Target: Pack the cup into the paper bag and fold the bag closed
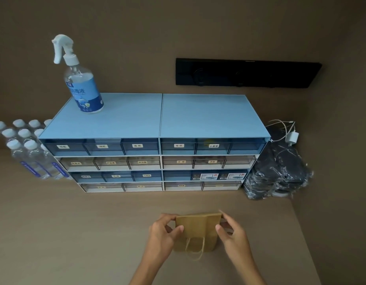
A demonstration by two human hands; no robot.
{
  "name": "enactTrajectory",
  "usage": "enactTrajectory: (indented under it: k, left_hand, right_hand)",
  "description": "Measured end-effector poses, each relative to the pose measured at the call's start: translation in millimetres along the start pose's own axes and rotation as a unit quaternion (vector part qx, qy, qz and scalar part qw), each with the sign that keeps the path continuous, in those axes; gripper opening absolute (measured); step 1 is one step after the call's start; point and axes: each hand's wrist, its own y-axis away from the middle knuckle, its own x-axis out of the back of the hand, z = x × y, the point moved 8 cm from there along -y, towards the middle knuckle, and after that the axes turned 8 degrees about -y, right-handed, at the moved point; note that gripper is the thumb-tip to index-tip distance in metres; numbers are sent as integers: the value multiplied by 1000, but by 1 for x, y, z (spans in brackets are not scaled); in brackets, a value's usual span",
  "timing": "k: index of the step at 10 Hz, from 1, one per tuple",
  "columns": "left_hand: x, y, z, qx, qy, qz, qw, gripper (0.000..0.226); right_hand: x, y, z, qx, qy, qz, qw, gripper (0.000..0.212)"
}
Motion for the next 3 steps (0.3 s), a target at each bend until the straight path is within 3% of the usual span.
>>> enactTrajectory:
  k: [1, 2, 3]
  left_hand:
    - [7, 6, 7, -31, -40, -11, 999, 46]
    - [23, 11, 28, -100, -83, 1, 991, 69]
    - [59, 17, 84, -203, -156, 125, 959, 76]
  right_hand:
    - [2, 5, -14, -6, -29, -37, 999, 53]
    - [10, 8, -60, 81, 44, -30, 995, 54]
    - [17, 12, -137, 231, 169, 26, 958, 65]
